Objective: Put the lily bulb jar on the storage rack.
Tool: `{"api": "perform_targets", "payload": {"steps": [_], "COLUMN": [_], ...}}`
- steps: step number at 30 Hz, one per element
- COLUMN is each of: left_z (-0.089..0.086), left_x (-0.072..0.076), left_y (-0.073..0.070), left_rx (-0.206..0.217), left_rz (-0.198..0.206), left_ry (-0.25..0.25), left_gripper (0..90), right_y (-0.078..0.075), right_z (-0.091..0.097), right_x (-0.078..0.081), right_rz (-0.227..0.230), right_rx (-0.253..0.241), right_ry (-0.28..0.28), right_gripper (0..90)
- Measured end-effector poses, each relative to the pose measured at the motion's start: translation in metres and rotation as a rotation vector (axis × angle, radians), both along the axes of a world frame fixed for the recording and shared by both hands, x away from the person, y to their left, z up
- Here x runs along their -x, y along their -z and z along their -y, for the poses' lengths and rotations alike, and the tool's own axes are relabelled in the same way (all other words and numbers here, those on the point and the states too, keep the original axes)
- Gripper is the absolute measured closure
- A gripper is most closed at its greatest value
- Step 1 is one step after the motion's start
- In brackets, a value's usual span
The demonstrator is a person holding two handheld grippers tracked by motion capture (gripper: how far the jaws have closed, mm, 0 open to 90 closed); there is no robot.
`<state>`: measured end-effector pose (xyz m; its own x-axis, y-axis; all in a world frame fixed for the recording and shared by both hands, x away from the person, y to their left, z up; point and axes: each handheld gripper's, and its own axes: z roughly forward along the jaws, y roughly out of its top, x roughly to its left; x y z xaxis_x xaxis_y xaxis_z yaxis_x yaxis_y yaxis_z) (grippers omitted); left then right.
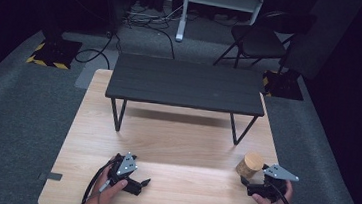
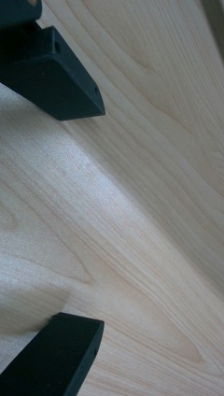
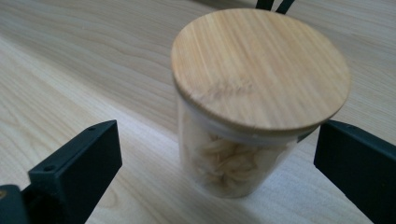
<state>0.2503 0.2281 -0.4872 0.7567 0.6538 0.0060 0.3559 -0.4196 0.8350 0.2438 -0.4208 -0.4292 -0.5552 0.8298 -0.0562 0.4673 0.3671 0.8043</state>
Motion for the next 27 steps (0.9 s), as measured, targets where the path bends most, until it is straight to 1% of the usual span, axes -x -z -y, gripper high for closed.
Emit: {"api": "perform_targets", "payload": {"steps": [3, 6, 10, 11, 13, 18, 21, 22, 23, 24, 27], "left_z": [0.0, 0.0, 0.0, 0.0, 0.0, 0.0, 0.0, 0.0, 0.0, 0.0, 0.0], "left_x": [0.0, 0.0, 0.0, 0.0, 0.0, 0.0, 0.0, 0.0, 0.0, 0.0, 0.0], "left_y": [0.0, 0.0, 0.0, 0.0, 0.0, 0.0, 0.0, 0.0, 0.0, 0.0, 0.0], "left_rx": [0.0, 0.0, 0.0, 0.0, 0.0, 0.0, 0.0, 0.0, 0.0, 0.0, 0.0], "left_rz": [0.0, 0.0, 0.0, 0.0, 0.0, 0.0, 0.0, 0.0, 0.0, 0.0, 0.0], "left_ry": [0.0, 0.0, 0.0, 0.0, 0.0, 0.0, 0.0, 0.0, 0.001, 0.001, 0.001], "left_gripper": [0.8, 0.8, 0.8, 0.8, 0.8, 0.8, 0.8, 0.8, 0.8, 0.8, 0.8], "right_y": [-0.001, -0.002, -0.003, -0.003, -0.002, 0.0, 0.003, 0.003, 0.003, 0.003, 0.005], "right_z": [0.0, -0.001, -0.005, -0.005, -0.008, -0.011, -0.011, -0.012, -0.012, -0.014, -0.016], "right_x": [-0.007, -0.01, -0.02, -0.02, -0.026, -0.033, -0.035, -0.036, -0.037, -0.037, -0.036], "right_rz": [0.004, 0.006, -0.001, -0.001, -0.007, -0.007, -0.004, -0.004, -0.004, 0.0, 0.016], "right_rx": [-0.013, -0.011, -0.011, -0.011, 0.0, 0.014, 0.002, 0.004, 0.007, 0.015, 0.018], "right_ry": [0.007, 0.006, -0.003, -0.003, -0.015, -0.018, -0.027, -0.03, -0.035, -0.039, -0.015], "right_gripper": [0.5, 0.5, 0.5, 0.5, 0.5, 1.1, 1.2, 2.5, 6.5, 8.6, 17.5]}}
